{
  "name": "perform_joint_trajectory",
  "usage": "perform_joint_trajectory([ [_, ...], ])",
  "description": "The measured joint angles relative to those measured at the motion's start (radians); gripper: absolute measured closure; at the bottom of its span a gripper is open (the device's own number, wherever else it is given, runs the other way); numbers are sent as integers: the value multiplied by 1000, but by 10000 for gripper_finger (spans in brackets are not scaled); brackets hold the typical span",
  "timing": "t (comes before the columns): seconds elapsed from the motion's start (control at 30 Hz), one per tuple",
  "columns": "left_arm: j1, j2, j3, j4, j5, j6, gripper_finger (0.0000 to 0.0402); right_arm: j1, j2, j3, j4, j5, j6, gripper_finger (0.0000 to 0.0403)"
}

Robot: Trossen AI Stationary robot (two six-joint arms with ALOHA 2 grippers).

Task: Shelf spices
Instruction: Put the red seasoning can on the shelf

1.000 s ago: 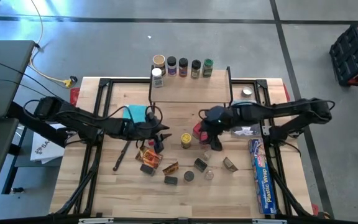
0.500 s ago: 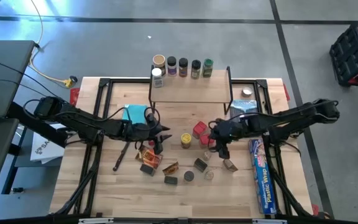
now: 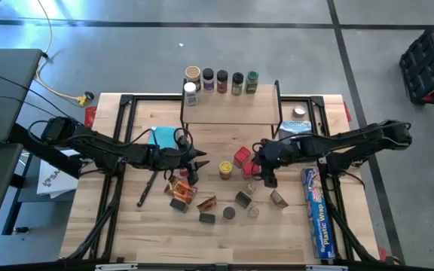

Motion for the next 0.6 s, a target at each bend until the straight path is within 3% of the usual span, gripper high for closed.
perform_joint_trajectory([
  [0.33, 0, 0, 0, 1, 0, 0, 251, -46, 30, 0, -45, -9, -104, 66],
  [0.6, 0, 0, 0, 3, -1, 0, 251, -46, 118, 0, -17, -65, -217, 59],
])
